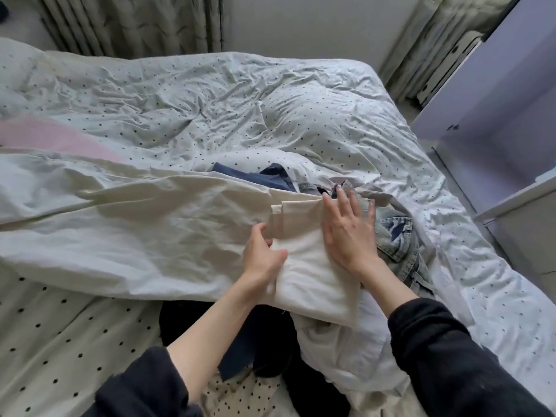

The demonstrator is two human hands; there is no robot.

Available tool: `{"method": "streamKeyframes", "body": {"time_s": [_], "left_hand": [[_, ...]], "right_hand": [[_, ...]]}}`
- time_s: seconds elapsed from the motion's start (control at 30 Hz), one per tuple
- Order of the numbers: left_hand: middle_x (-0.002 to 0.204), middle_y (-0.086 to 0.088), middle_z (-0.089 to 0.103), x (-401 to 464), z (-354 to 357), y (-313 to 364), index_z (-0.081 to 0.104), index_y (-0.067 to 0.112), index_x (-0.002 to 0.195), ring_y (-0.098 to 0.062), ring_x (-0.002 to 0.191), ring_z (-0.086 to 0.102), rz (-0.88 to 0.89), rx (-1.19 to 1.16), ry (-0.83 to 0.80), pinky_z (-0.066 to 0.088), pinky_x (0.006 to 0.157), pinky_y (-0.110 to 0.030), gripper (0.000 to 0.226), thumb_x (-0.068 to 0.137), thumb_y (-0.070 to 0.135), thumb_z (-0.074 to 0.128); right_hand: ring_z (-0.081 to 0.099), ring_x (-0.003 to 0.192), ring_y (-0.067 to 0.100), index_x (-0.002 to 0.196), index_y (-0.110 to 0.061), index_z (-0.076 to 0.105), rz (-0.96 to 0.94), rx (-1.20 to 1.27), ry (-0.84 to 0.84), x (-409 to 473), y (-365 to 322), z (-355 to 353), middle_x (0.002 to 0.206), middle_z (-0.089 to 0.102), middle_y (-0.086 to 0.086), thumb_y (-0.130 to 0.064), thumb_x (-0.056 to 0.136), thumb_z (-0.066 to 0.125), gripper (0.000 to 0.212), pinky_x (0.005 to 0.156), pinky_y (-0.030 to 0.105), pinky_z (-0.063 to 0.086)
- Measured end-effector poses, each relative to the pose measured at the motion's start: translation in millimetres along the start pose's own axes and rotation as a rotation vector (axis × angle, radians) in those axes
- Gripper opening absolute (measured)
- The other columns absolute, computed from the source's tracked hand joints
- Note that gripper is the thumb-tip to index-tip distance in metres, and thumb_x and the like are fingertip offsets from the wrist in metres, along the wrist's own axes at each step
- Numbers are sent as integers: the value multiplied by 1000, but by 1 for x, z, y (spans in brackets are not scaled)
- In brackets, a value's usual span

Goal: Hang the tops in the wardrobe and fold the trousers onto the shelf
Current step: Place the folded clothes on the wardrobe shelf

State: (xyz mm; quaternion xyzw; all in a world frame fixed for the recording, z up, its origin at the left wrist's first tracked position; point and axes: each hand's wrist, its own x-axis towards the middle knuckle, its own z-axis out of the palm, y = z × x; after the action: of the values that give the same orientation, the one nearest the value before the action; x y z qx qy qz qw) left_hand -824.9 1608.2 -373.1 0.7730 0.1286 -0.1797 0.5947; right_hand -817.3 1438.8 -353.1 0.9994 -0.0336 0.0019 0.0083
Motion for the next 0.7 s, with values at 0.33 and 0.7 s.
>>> {"method": "streamKeyframes", "body": {"time_s": [0.33,0.7], "left_hand": [[126,-15,43,7,8,-40,55,15,129,-33,112,44,431,607,123,38,100,-43,50,84,-4,49],[156,-1,-22,10,27,-26,-12,26,149,-22,142,-24,500,1009,-320,-16,114,-42,58,102,40,19]], "right_hand": [[-4,144,28,145,-26,34,-199,-123,-22,-6,-6,28,156,9,7,-57,91,9,67,112,47,-14],[60,96,29,110,-7,57,390,605,81,-61,11,-14,108,61,14,-22,94,53,22,86,41,48]]}}
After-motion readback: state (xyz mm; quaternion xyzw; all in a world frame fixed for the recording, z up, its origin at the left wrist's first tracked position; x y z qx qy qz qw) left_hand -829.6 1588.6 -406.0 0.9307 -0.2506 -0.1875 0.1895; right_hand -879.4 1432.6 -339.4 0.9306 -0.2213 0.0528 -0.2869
